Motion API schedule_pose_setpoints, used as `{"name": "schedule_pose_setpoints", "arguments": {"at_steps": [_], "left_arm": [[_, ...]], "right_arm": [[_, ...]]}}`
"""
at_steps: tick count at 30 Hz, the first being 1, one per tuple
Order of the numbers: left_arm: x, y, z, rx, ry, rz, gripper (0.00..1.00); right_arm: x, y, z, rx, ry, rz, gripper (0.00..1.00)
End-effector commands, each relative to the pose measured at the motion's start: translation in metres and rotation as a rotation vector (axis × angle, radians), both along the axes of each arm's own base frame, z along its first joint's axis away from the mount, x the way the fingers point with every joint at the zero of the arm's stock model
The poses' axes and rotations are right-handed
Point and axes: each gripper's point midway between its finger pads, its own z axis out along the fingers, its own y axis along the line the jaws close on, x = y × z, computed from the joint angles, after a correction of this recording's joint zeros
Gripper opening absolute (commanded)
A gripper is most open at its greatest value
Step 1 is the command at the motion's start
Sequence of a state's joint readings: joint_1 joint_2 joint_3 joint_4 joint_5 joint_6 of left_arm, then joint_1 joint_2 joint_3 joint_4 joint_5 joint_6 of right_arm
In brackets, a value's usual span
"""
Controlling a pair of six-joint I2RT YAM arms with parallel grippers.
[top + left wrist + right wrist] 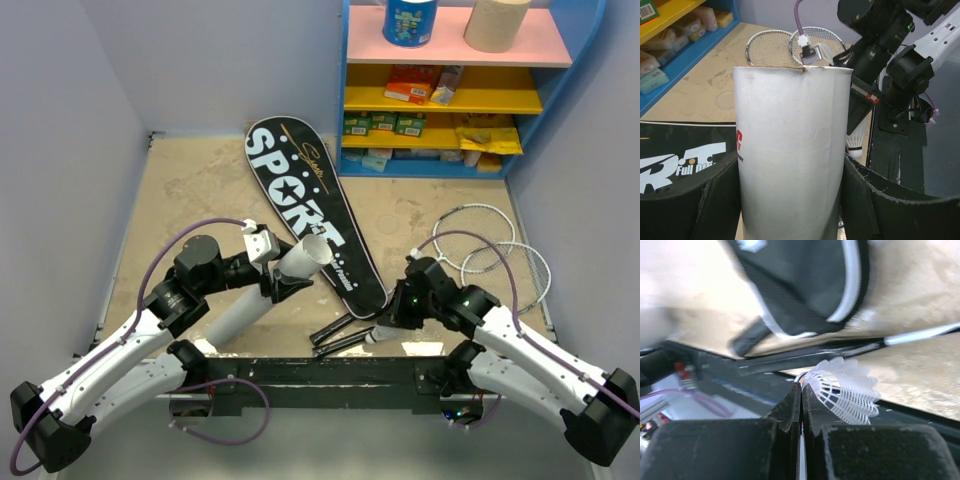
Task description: Pack up the badminton gear
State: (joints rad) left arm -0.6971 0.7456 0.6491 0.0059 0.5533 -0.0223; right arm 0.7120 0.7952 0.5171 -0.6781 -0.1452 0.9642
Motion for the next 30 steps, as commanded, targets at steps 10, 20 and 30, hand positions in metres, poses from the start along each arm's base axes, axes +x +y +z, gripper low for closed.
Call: {"name": "schedule_pose_setpoints", "arguments": {"at_steps": [10, 20, 30], "left_arm": [[-0.001, -0.006, 0.029, -0.046, -0.069, -0.034, 0.05], [-0.002, -0.012, 0.017, -0.017, -0.036, -0.067, 0.05], [-0.005, -0.016, 0.013, -0.013, -0.018, -0.101, 0.05]], "right_arm": [[0.048, 0.049, 0.180, 0.240, -0.407, 0.168, 0.00], [0.089, 0.028, 0.282, 0.095, -0.725, 0.138, 0.00], [0.091, 0.060, 0.294, 0.195, -0.762, 0.258, 0.00]]}}
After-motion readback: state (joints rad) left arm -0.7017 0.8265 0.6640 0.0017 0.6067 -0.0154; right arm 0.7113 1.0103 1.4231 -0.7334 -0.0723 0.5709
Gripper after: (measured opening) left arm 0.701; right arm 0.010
